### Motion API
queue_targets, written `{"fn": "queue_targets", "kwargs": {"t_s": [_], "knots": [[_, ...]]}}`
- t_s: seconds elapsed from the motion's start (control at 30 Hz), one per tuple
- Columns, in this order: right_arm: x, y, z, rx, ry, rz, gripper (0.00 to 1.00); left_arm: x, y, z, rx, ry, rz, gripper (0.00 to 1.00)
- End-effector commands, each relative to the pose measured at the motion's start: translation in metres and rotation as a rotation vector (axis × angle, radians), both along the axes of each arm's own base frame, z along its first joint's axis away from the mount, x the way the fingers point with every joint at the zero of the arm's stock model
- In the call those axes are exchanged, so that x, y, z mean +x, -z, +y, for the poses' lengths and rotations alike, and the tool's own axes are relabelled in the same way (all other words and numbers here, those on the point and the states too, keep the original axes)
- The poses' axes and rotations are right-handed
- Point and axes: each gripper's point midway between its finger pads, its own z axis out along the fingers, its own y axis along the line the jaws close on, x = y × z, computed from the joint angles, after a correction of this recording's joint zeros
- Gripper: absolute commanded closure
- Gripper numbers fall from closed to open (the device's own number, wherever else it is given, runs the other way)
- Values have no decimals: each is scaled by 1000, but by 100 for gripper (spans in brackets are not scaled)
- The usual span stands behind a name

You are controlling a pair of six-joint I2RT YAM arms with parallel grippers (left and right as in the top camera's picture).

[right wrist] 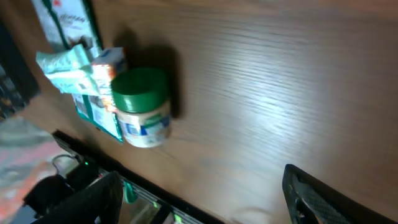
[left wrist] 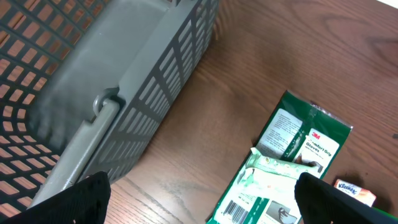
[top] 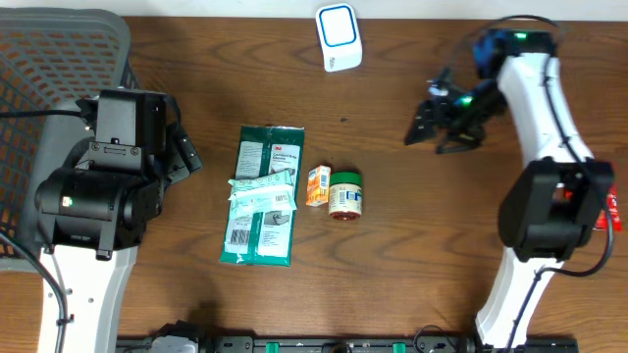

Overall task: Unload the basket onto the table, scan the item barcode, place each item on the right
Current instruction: 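Move the right gripper left over the green-lidded jar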

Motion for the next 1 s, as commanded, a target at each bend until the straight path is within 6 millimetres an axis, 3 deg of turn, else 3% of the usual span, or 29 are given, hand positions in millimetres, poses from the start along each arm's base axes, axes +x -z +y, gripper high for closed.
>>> {"fn": "queue_targets", "kwargs": {"t_s": [0.0, 0.2, 0.43, 0.57, 0.73, 0.97], "knots": [[-5, -2, 34, -6, -34, -4, 22, -1, -3, 4, 13, -16, -6, 5], [-4, 16, 56, -246, -29, -42, 21, -1, -3, 4, 13, -16, -6, 5], [-8, 23, 92, -382, -70, -129, 19, -1, -3, 4, 13, -16, -6, 5], [-13, 28, 125, -368, -103, -179, 18, -1, -3, 4, 13, -16, -6, 5], [-1, 32, 168, -323, -154, -329, 16, -1, -3, 4, 13, -16, -6, 5], [10, 35, 183, -406, -181, -476, 16, -1, -3, 4, 13, -16, -6, 5]]}}
